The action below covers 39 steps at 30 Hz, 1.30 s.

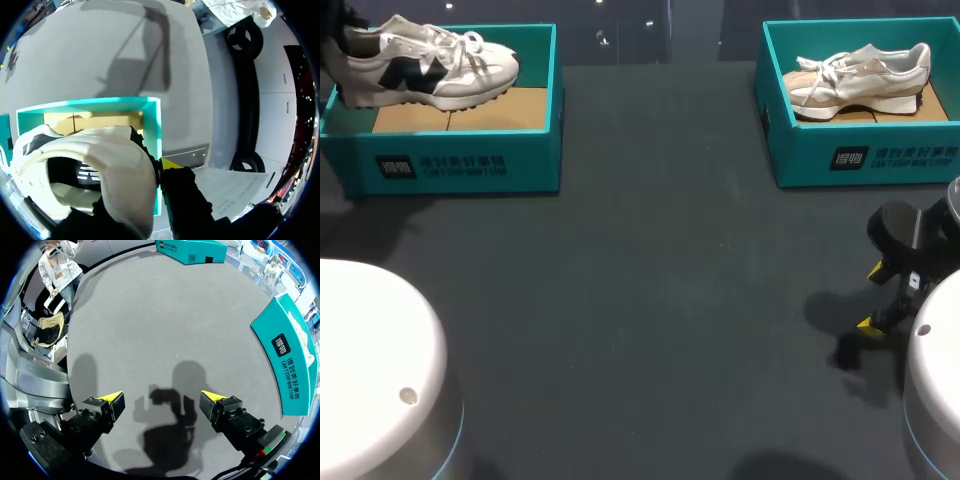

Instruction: Take the shoe out of the shoebox, open the shoe tongue, remove and reinsert the insole, then place the shoe into the shoebox

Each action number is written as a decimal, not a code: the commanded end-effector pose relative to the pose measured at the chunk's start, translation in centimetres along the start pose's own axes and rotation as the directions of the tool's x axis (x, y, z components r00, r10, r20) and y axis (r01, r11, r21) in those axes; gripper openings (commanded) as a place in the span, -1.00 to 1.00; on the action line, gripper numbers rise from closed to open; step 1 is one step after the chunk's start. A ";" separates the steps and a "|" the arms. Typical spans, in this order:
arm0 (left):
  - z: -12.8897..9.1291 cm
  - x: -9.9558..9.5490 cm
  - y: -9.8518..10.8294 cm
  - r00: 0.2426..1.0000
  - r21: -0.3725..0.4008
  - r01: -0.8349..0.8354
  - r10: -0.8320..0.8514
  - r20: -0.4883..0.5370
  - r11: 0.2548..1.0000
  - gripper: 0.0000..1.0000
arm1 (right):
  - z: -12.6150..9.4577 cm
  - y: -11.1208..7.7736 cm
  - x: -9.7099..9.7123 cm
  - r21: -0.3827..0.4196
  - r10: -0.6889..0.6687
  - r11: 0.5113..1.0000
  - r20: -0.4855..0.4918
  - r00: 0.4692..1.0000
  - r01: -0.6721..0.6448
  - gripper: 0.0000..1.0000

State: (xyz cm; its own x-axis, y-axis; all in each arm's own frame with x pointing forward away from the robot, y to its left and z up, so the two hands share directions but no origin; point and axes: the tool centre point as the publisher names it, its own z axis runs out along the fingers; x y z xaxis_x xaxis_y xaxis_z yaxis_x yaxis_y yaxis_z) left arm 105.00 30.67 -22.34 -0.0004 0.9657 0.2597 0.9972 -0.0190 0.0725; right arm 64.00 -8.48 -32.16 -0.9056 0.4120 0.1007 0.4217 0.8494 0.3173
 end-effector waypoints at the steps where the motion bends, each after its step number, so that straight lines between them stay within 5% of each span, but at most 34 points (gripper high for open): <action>1: 2.2 -0.9 0.6 1.000 0.002 -0.005 0.005 -0.021 1.000 -1.00 | 0.0 -0.1 0.1 0.000 -0.001 1.000 0.002 1.000 0.001 1.00; 11: 5.5 -2.2 0.1 0.996 0.027 -0.067 0.069 -0.056 0.997 -1.00 | 0.0 -0.1 0.1 0.000 -0.001 1.000 0.002 1.000 0.001 1.00; 39: 9.8 -5.6 -1.1 0.992 0.084 -0.102 0.107 -0.062 0.991 -1.00 | 0.0 -0.1 0.1 0.000 -0.001 1.000 0.002 1.000 0.001 1.00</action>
State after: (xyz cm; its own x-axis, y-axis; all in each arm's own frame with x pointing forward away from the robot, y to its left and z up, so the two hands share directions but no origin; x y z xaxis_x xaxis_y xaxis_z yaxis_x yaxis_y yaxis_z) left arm 104.13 27.93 -32.95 0.1008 0.9409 0.3234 0.9949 -0.0972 -0.0273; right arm 64.00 -8.47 -32.16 -0.9056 0.4119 0.1007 0.4216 0.8495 0.3172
